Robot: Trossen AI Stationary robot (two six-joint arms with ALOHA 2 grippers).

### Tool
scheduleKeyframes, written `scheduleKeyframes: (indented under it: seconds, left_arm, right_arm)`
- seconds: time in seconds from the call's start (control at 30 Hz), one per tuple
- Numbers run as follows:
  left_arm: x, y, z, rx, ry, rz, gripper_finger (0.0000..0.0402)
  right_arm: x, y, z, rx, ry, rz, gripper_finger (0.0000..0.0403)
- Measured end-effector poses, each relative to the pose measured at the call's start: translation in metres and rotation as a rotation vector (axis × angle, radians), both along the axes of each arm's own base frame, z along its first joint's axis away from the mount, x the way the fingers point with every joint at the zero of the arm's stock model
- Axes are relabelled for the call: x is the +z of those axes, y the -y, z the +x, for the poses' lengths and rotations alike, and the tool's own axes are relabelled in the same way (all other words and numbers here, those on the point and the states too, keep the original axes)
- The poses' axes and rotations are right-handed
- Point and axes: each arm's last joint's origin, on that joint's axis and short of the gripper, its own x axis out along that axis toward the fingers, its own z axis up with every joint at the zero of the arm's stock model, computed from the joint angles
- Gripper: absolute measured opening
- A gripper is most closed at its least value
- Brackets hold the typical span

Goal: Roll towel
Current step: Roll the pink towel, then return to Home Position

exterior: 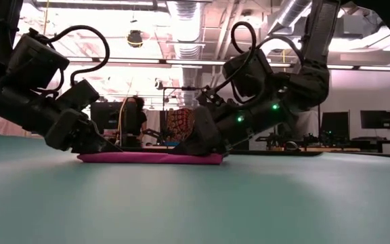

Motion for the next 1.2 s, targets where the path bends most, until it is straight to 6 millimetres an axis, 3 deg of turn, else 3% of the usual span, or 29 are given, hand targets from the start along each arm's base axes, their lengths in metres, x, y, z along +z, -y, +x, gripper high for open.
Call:
scheduleKeyframes:
  seconds: [0.27, 0.8, 1.2]
  left_arm:
    - [0.003, 0.000, 0.001, -0.002, 0.042, -0.013, 0.0000]
    - [0.017, 0.002, 0.006, -0.040, 0.162, -0.019, 0.0001]
    - [0.043, 0.001, 0.008, -0.023, 0.273, 0.066, 0.0088]
  right_arm:
    - [0.014, -0.002, 0.002, 0.017, 0.097, -0.008, 0.0101]
    - [0.048, -0.003, 0.000, 0.038, 0.097, -0.047, 0.0101]
    - [0.054, -0.001, 0.000, 0.016, 0.126, -0.068, 0.0101]
